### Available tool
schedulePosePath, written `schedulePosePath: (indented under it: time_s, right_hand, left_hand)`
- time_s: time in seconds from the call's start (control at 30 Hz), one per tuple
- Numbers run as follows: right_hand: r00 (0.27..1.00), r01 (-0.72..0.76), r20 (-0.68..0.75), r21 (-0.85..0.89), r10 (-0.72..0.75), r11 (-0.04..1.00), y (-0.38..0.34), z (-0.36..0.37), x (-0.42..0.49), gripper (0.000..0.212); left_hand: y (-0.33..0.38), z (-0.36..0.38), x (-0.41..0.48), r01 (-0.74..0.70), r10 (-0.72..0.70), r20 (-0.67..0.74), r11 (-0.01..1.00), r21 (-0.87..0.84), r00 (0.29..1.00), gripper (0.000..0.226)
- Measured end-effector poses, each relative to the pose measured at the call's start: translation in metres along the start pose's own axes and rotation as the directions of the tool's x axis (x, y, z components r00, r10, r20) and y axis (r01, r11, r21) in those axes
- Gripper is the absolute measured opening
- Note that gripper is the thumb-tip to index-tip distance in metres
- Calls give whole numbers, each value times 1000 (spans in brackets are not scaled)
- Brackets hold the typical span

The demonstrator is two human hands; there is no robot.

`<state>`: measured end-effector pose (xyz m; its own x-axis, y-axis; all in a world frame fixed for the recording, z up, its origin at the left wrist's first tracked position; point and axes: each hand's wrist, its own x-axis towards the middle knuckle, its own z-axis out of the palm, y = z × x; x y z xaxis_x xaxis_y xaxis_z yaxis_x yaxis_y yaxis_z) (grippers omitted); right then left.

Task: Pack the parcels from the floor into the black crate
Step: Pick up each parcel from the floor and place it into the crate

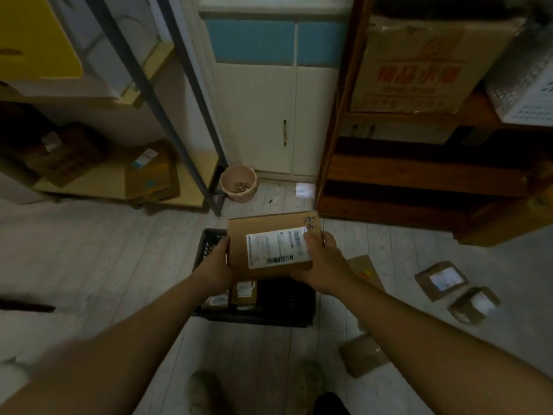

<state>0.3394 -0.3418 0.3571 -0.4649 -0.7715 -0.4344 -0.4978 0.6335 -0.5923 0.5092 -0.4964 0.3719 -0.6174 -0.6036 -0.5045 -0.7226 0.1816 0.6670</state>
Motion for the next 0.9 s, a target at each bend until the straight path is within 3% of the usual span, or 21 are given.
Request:
schedulePosePath:
  time_s: [0.13, 0.33, 0.47, 0.6, 0.7, 0.9]
  right_hand:
    - [985, -112, 112, -143, 128, 983, 18, 39, 50, 119]
    - [971, -175, 120, -235, 207, 956, 48, 111, 125, 120]
    - [957, -59, 213, -521, 197, 851, 76, 158, 181, 129]
    - [944, 119, 311, -637, 112, 762, 103, 199, 232, 135]
    - [924, 204, 374, -667, 85, 717, 122, 230, 260, 136]
    - [895, 231, 440, -607, 79, 761, 155, 274, 295, 136]
  left_hand:
    - [-44, 10, 69, 62, -51, 70, 985, -163, 996, 88]
    - [-127, 35, 159, 162, -107, 156, 904, -397, 982, 70]
    - [-179, 59, 198, 170, -105, 168, 881, -442, 980, 66]
    - [-223, 92, 227, 210, -143, 173, 858, -470, 974, 69]
    - [-249, 117, 245, 232, -168, 178, 858, -458, 970, 72]
    - [-300, 154, 274, 286, -231, 173, 837, -466, 957, 72]
